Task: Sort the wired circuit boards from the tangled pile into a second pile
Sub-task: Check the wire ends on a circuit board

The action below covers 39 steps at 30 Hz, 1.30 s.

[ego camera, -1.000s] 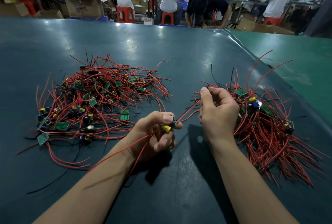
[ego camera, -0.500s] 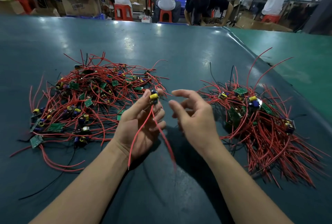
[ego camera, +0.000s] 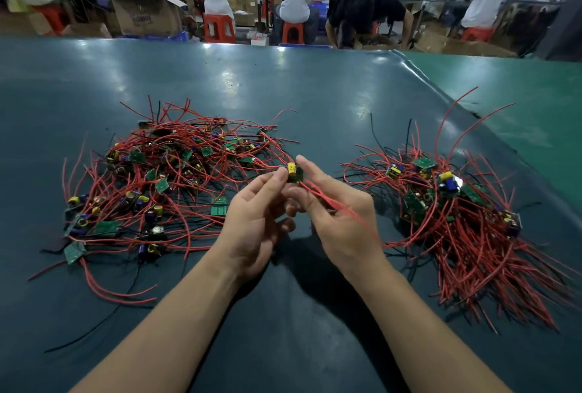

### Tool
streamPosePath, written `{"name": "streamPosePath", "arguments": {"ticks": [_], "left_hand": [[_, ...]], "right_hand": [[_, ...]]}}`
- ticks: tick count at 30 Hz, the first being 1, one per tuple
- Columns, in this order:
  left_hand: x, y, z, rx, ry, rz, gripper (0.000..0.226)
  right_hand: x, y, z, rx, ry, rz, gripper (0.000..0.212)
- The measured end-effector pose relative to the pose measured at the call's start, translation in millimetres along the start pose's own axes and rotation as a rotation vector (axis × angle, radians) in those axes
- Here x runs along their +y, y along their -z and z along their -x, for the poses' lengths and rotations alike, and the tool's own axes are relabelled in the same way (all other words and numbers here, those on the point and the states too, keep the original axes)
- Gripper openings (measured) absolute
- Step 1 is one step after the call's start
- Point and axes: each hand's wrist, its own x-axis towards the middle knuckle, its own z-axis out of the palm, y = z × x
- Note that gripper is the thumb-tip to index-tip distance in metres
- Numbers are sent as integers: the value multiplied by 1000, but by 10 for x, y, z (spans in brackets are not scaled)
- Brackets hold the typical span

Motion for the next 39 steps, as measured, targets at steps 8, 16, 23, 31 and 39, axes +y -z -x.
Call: {"name": "streamPosePath", "arguments": {"ticks": [8, 16, 23, 31, 39], "left_hand": [[-23, 85, -26, 7, -74, 83, 18], [-19, 125, -38, 17, -208, 29, 21], [-49, 122, -52, 74, -221, -86, 18], [-103, 95, -24, 36, -240, -280, 19], [-36, 98, -13, -21, -139, 61, 11]], "right_hand": [[-77, 25, -87, 256, -350, -430, 14], [-15, 234, -230, 435, -462, -624, 28], [-33, 193, -218, 382, -489, -608, 21], [-2, 107, -124, 158, -572, -423, 20], [14, 316, -252, 449, -472, -501, 41]]}}
